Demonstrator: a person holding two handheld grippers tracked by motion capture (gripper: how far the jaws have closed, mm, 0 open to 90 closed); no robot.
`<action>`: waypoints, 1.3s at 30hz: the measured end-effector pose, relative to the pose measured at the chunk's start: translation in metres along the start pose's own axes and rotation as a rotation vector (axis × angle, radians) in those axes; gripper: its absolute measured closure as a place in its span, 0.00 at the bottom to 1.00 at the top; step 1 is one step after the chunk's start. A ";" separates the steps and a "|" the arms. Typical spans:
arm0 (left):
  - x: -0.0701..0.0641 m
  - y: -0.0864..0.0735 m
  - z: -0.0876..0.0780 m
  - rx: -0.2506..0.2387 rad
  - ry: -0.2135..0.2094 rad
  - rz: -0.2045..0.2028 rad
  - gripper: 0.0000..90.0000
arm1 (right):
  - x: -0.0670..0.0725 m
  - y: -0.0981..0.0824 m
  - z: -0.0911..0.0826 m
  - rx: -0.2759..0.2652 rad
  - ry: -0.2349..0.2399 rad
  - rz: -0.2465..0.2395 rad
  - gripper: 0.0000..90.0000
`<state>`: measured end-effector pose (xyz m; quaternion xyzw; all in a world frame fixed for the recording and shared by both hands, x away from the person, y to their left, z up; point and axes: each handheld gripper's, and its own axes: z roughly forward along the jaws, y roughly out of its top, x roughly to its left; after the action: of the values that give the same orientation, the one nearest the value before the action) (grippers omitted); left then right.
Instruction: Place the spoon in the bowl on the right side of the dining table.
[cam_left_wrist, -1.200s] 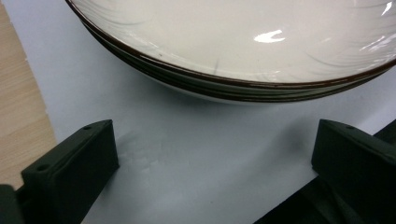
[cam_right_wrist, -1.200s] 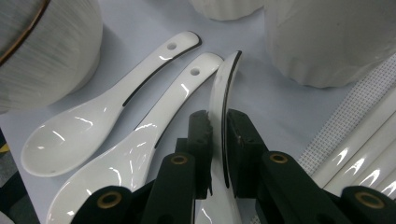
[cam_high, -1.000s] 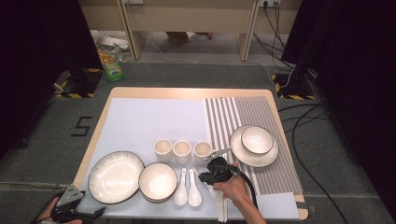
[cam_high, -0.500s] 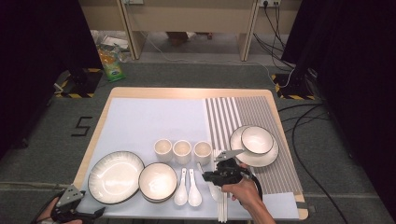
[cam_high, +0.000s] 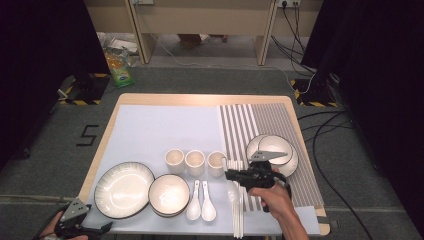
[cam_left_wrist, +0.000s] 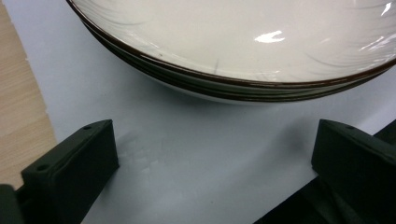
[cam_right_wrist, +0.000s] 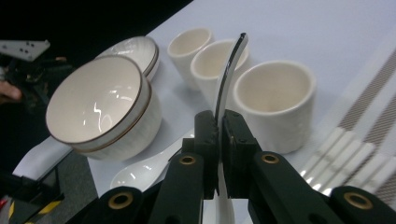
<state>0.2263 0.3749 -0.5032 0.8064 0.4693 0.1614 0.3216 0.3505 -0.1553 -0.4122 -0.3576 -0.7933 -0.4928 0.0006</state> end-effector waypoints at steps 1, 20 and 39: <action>0.000 0.000 0.000 0.002 0.001 0.001 0.00 | -0.003 0.002 -0.005 -0.012 -0.011 0.007 0.95; 0.000 0.001 0.000 0.012 0.000 0.003 0.00 | -0.058 0.023 -0.070 -0.176 -0.172 0.134 0.95; 0.000 0.001 -0.001 0.011 -0.003 0.002 0.00 | -0.115 0.019 -0.111 -0.296 -0.273 0.259 0.95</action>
<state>0.2265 0.3752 -0.5023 0.8088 0.4689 0.1580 0.3178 0.4079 -0.3026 -0.3810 -0.5159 -0.6526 -0.5466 -0.0957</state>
